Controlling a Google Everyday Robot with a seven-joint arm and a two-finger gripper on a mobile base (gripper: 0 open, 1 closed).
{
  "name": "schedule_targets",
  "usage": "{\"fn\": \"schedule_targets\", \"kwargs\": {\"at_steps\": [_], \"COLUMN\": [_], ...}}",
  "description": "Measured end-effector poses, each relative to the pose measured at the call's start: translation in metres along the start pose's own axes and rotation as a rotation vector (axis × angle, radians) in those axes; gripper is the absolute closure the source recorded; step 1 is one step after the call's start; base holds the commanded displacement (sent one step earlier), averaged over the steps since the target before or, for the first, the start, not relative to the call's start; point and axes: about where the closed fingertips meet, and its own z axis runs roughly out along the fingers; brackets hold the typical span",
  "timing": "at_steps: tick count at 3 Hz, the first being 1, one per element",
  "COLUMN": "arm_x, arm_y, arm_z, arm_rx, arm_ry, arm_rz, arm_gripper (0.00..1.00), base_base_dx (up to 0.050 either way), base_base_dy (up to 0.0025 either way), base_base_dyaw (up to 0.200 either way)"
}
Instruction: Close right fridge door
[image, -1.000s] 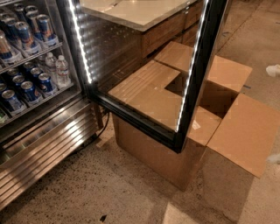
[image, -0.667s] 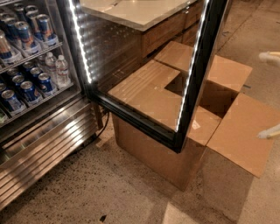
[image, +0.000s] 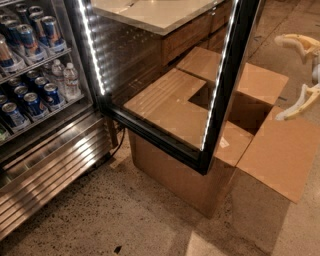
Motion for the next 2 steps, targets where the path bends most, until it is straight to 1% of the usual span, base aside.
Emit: {"fn": "schedule_targets", "kwargs": {"at_steps": [1, 2], "arm_x": [0.01, 0.0099], "arm_y": [-0.0412, -0.0413], "arm_z": [0.0316, 0.0319], "arm_rx": [-0.048, -0.048], "arm_ry": [-0.032, -0.033], "arm_rz": [-0.016, -0.016], "arm_gripper": [0.0, 0.0], "base_base_dx": [0.0, 0.0], "base_base_dy": [0.0, 0.0], "base_base_dyaw": [0.0, 0.0]}}
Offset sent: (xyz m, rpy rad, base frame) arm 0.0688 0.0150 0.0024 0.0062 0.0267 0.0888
